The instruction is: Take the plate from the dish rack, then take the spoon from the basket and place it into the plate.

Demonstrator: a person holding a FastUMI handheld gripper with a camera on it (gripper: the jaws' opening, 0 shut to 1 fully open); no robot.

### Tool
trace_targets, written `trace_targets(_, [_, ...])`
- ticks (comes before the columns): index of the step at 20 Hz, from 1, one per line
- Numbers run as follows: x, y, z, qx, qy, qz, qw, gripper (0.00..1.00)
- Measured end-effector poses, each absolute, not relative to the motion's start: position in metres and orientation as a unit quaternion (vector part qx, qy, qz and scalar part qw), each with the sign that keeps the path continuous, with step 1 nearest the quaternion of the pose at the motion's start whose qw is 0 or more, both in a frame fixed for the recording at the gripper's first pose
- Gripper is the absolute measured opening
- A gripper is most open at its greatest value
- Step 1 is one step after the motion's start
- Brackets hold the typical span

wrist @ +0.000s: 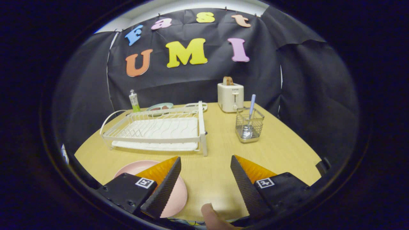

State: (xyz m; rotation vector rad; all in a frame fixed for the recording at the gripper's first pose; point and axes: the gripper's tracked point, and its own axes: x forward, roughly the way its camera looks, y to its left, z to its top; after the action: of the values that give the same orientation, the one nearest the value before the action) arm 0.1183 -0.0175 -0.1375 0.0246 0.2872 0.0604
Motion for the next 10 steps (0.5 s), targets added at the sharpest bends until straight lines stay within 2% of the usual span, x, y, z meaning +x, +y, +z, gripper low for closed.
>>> trace_targets(3, [0.135,-0.041,-0.101,0.013,0.086,0.014,0.996,1.00])
trace_targets(7, [0.172,-0.078,-0.068,0.012,0.050,-0.008,0.999,1.00])
trace_targets(10, [0.213,-0.095,-0.054,-0.004,0.021,0.002,1.000,1.00])
